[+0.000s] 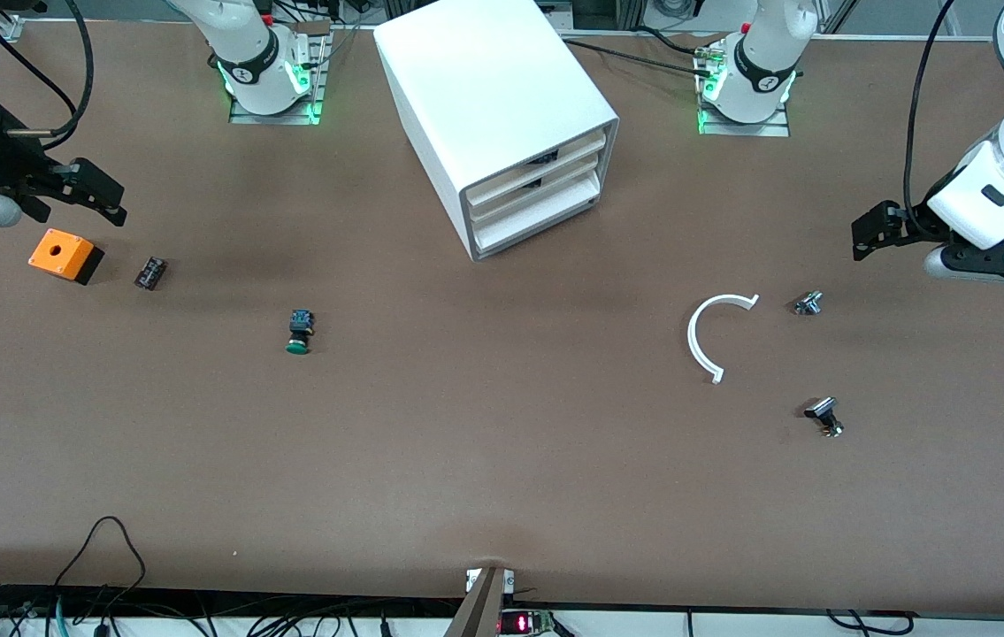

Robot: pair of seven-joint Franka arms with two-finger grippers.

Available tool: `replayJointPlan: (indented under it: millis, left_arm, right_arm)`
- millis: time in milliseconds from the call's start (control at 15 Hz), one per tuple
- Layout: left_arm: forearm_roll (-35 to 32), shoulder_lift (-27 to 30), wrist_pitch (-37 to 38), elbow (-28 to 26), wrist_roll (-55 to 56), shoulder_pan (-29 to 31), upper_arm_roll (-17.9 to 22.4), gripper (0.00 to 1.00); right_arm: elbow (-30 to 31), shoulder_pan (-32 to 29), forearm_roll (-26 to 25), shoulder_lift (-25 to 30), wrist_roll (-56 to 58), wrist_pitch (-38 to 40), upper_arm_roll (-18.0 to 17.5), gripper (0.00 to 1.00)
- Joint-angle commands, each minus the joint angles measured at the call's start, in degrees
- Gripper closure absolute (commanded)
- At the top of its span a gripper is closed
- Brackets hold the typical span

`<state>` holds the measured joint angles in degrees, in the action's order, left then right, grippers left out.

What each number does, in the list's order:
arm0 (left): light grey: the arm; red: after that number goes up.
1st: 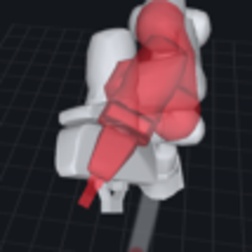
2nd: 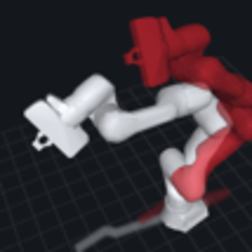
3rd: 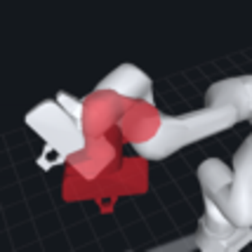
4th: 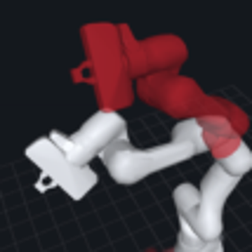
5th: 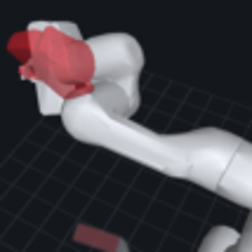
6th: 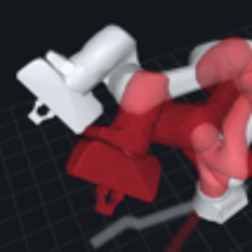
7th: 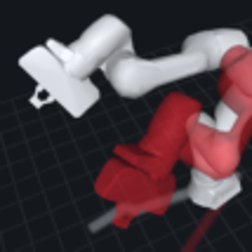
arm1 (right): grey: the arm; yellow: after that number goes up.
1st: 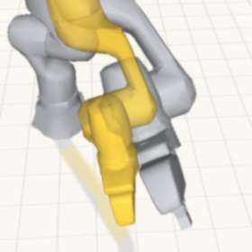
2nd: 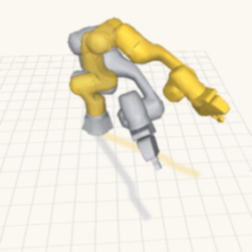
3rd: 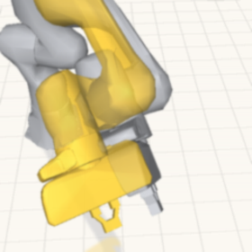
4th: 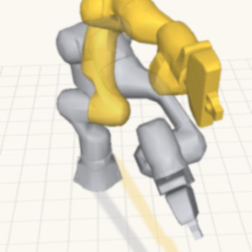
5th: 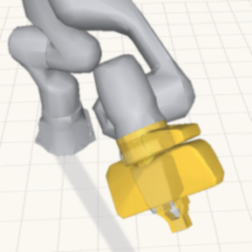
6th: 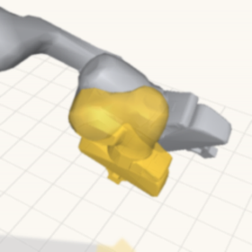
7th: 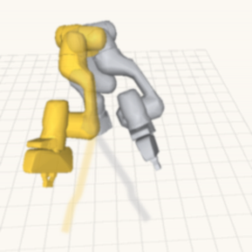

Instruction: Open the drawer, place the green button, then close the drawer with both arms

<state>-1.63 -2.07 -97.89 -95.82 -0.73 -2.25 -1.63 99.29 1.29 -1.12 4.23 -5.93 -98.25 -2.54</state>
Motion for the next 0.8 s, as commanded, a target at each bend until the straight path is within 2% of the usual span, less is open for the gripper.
replayJointPlan:
  millis: [0, 333, 533, 733]
  left_arm:
    - [-0.7, -0.8, 1.4, 1.9, -0.9, -0.2, 0.0, 0.0]
    - [-0.7, -0.8, 1.4, 1.9, -0.9, -0.2, 0.0, 0.0]
    - [-0.7, -0.8, 1.4, 1.9, -1.0, -0.2, 0.0, 0.0]
    - [-0.7, -0.8, 1.4, 1.9, -0.9, -0.2, 0.0, 0.0]
  right_arm:
    - [-0.8, -0.6, 0.0, -0.2, 2.8, 0.7, -0.4, 0.0]
    - [-0.8, -0.4, -0.2, -0.4, 2.4, 1.0, -0.5, 0.0]
    - [0.0, 0.5, 0.0, -2.8, 3.0, 6.5, -0.5, 0.0]
    - [-0.1, 1.7, 0.0, -5.3, 2.2, 6.1, -0.5, 0.0]
